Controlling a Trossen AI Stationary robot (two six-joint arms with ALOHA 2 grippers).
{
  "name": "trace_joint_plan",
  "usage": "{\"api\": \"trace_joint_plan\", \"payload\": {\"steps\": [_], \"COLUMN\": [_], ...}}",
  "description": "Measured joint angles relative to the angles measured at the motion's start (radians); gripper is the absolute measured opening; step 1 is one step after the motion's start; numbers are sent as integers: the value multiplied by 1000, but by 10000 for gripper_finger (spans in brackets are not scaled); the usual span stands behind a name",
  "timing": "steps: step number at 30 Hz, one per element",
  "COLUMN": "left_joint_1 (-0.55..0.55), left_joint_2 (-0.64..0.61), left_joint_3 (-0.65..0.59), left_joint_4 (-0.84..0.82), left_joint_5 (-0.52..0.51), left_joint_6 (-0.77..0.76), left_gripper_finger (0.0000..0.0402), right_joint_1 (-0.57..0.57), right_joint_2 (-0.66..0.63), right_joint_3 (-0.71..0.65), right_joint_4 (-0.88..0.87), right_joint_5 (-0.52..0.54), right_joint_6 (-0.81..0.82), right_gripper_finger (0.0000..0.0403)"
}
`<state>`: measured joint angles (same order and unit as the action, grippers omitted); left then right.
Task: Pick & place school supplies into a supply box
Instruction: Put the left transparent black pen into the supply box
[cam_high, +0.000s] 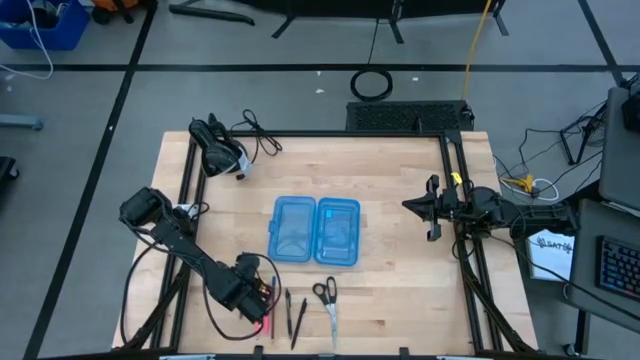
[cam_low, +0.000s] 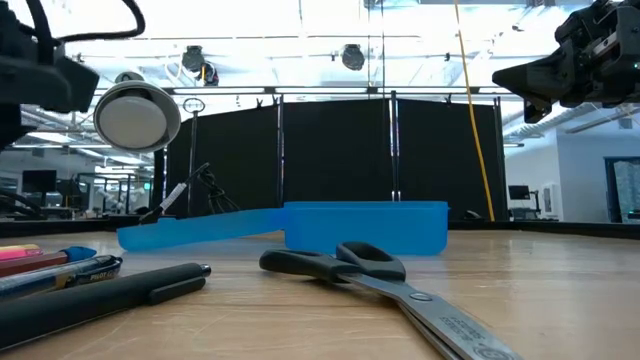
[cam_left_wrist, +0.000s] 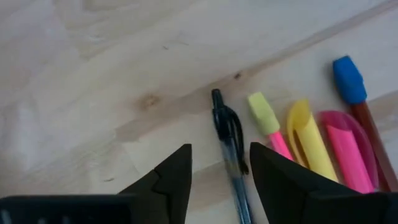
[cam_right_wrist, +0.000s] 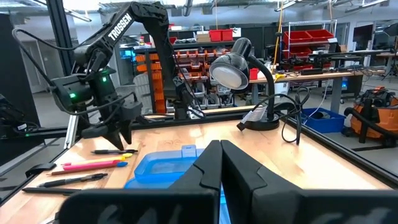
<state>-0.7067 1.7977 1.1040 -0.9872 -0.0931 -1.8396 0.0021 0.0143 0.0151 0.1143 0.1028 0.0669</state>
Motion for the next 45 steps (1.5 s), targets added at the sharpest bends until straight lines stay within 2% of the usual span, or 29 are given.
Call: {"api": "trace_joint_plan", "payload": {"steps": [6, 11, 17, 22, 26, 32, 37, 45], "left_joint_1": [0, 4, 50, 104, 122, 116, 107, 108], "left_joint_2": [-8, -17, -20, -20, -20, -20, -20, -20], "left_joint_3": [-92, -164, -183, -183, -183, -183, -183, -183], "left_joint_4": [188, 260, 264, 286, 284, 285, 285, 286], "left_joint_5": [8, 20, 109, 144, 146, 118, 88, 95], "left_joint_6": [12, -12, 13, 146, 206, 216, 206, 197], "left_gripper_finger": [149, 131, 109, 95, 93, 88, 36, 44], "right_joint_1": [0, 0, 0, 0, 0, 0, 0, 0], "right_joint_2": [0, 0, 0, 0, 0, 0, 0, 0], "right_joint_3": [0, 0, 0, 0, 0, 0, 0, 0], "right_joint_4": [0, 0, 0, 1, 1, 1, 1, 0], "right_joint_5": [0, 0, 0, 0, 0, 0, 0, 0], "right_joint_6": [0, 0, 0, 0, 0, 0, 0, 0], "right_gripper_finger": [0, 0, 0, 0, 0, 0, 0, 0]}}
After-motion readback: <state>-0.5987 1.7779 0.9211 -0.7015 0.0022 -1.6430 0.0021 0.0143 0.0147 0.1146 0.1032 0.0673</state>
